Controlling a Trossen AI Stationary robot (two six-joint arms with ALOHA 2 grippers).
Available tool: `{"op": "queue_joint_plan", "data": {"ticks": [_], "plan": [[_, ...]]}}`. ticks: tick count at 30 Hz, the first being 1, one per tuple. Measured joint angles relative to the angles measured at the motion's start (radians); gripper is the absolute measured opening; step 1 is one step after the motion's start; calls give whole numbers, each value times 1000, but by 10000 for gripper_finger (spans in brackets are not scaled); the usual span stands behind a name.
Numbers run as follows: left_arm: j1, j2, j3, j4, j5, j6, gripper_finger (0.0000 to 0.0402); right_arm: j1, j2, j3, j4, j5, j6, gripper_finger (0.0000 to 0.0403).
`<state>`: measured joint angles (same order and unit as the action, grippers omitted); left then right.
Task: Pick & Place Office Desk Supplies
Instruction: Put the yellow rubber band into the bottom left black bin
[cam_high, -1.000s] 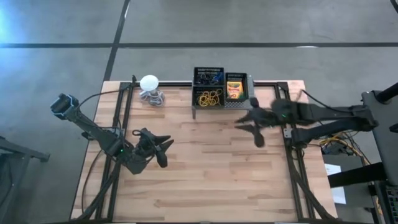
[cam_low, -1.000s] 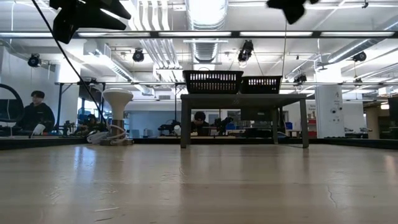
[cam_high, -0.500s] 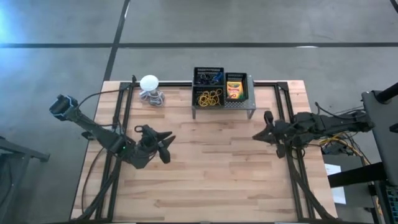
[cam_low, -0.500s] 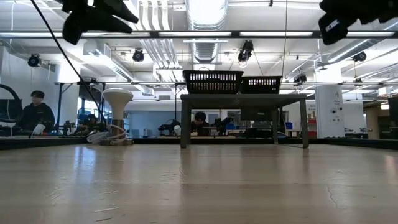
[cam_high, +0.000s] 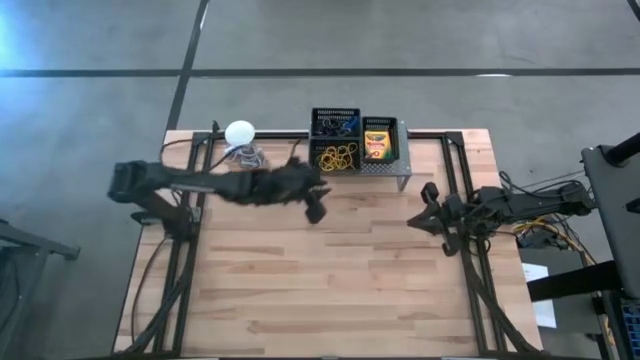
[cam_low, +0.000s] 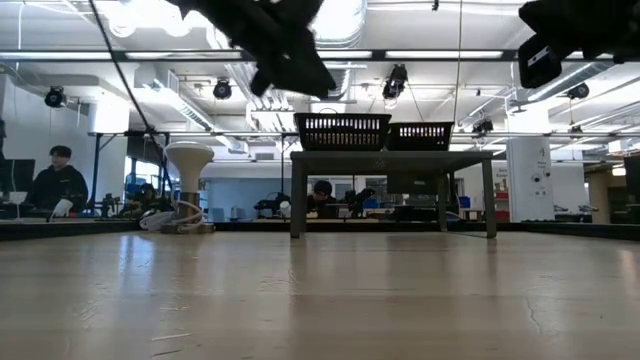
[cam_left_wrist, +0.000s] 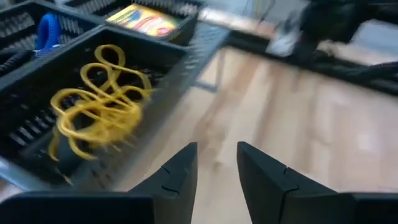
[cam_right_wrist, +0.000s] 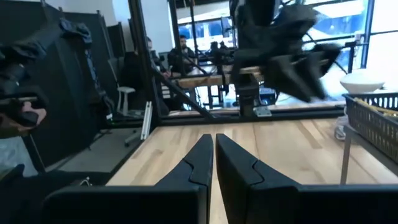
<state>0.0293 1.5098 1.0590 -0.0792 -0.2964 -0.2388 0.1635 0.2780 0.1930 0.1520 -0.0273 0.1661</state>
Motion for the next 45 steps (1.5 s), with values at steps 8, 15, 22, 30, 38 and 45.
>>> {"op": "queue_joint_plan", "data": {"ticks": [8,15,22,30,38,45], "plan": [[89,189,338,-374,-25,32,117,0,-1,-3,5,2,18,18],[106,199,381,-393,-108,57,117,0,0,-3,9,2,18,18],[120,194,380,-401,-41,71,117,0,0,-3,11,2,18,18],[137,194,389,-464,103,50,103,0,0,-6,12,2,15,18],[182,192,389,-442,107,49,7,0,5,-12,16,2,17,18],[207,192,388,-434,108,57,3,0,6,-12,19,2,12,18]]}}
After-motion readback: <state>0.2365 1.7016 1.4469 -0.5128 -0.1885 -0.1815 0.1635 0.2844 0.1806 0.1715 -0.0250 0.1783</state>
